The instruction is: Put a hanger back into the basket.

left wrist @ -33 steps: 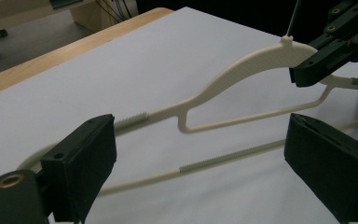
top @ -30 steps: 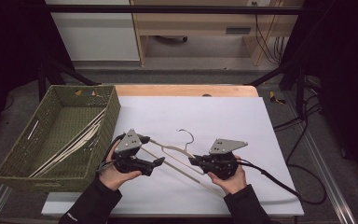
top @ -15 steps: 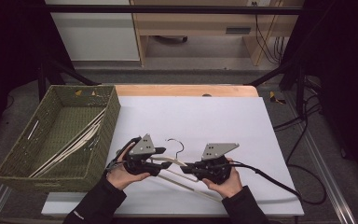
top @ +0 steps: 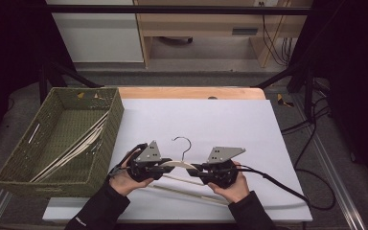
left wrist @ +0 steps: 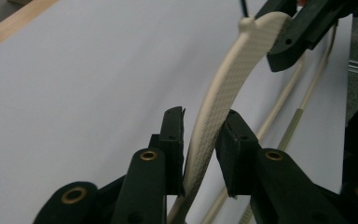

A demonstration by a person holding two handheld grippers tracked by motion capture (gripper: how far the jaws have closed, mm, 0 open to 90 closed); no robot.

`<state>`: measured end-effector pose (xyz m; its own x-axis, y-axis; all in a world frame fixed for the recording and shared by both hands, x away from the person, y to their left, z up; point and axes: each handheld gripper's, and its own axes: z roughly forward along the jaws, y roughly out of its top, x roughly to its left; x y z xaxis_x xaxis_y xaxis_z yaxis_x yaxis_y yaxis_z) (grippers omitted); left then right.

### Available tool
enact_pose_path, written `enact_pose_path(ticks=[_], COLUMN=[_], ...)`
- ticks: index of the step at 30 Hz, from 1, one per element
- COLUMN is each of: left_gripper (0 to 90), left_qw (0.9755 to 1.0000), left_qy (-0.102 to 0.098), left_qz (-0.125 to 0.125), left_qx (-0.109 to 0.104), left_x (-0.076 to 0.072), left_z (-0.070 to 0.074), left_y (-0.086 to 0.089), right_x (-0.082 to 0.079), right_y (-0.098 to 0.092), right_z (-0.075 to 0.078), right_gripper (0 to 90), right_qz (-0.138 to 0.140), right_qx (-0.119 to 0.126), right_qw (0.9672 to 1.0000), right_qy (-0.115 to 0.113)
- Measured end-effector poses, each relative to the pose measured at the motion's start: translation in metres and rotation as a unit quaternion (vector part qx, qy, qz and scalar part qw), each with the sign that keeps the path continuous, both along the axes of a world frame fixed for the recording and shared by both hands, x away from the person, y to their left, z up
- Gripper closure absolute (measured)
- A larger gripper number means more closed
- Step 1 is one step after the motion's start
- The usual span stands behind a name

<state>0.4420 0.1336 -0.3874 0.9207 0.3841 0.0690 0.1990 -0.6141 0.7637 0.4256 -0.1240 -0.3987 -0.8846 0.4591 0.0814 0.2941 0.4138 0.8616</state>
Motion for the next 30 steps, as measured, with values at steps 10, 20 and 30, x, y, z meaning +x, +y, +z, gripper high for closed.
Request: enact_pose_path(ticks=[10,20,30], left_gripper=[83.8,86.2,86.2], left_qw=[0.9979,0.9976,0.9959], left_qy=[0.060,0.054,0.035], left_qz=[-0.013,0.011,0.058], left_qx=[-0.021,-0.041,-0.059], left_x=[-0.005,-0.010,-0.007], left_z=[-0.001,0.003,0.014], left_y=[-0.007,-0.004,0.013], right_x=[0.004,0.004,0.010], right_y=[-0.001,-0.022,-0.063], right_z=[-0.005,0.000,0.001], right_gripper=[59.9,37.1,20.3], right_qz=[-0.041,-0.089,-0.164], right_qx=[-0.010,0.028,0.053], right_qw=[0.9987,0.9952,0.9847], right_qy=[-0.028,-0.029,-0.028])
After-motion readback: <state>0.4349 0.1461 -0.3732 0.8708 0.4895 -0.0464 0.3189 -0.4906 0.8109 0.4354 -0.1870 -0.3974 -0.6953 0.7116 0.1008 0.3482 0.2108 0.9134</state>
